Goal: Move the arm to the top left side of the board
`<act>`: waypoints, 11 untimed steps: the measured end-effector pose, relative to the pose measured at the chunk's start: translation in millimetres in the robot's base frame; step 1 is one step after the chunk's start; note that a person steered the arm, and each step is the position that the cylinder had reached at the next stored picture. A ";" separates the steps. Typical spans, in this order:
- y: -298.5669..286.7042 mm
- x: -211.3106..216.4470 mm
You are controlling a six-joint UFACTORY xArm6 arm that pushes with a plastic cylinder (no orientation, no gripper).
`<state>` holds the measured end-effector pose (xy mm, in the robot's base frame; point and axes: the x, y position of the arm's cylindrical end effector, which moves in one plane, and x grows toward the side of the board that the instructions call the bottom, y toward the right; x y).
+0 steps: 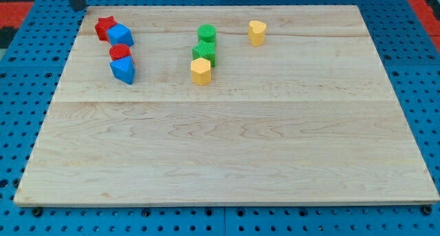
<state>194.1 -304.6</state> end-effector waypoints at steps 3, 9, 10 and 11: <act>58.2 73.3; 143.5 89.3; 114.9 72.5; 136.1 74.9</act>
